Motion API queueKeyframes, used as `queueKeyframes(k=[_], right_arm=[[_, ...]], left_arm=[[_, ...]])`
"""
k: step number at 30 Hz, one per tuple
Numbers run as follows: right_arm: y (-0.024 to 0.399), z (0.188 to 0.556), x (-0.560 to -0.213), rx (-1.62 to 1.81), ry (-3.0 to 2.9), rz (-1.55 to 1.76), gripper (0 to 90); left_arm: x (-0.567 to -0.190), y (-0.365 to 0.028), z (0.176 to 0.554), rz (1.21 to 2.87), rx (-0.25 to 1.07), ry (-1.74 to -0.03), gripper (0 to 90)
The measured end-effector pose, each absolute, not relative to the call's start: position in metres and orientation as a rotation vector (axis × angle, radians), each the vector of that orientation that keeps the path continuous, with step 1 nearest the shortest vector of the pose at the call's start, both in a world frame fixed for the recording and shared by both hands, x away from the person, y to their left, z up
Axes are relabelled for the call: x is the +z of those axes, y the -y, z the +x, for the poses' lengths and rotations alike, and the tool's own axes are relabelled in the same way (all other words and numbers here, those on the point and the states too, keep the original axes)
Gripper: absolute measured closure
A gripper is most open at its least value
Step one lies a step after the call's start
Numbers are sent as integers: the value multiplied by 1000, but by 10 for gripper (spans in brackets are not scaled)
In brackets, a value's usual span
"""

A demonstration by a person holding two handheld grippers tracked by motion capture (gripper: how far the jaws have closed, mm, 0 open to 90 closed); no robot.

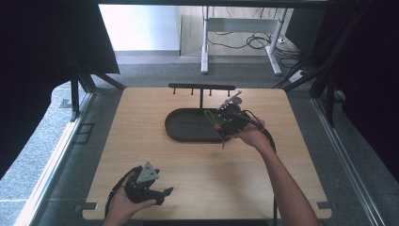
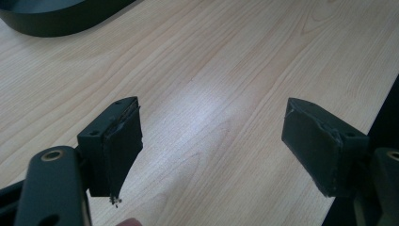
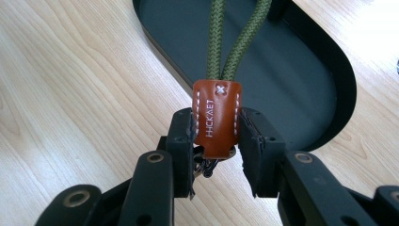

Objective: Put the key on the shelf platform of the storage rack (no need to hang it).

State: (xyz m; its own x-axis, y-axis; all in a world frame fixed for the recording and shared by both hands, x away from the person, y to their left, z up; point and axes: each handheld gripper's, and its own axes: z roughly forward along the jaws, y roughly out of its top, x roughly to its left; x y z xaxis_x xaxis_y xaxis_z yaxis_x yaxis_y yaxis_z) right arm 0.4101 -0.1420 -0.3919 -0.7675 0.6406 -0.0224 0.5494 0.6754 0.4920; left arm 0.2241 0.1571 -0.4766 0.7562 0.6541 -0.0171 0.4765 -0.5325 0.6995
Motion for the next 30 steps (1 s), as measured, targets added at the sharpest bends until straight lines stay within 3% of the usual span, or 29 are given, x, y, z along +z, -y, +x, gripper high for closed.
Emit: queueKeyframes(k=[30], right_arm=[[140,416,-398,672,-2687,988,674]], left_arm=[[-485,-146,224,2310,275,-808,204]])
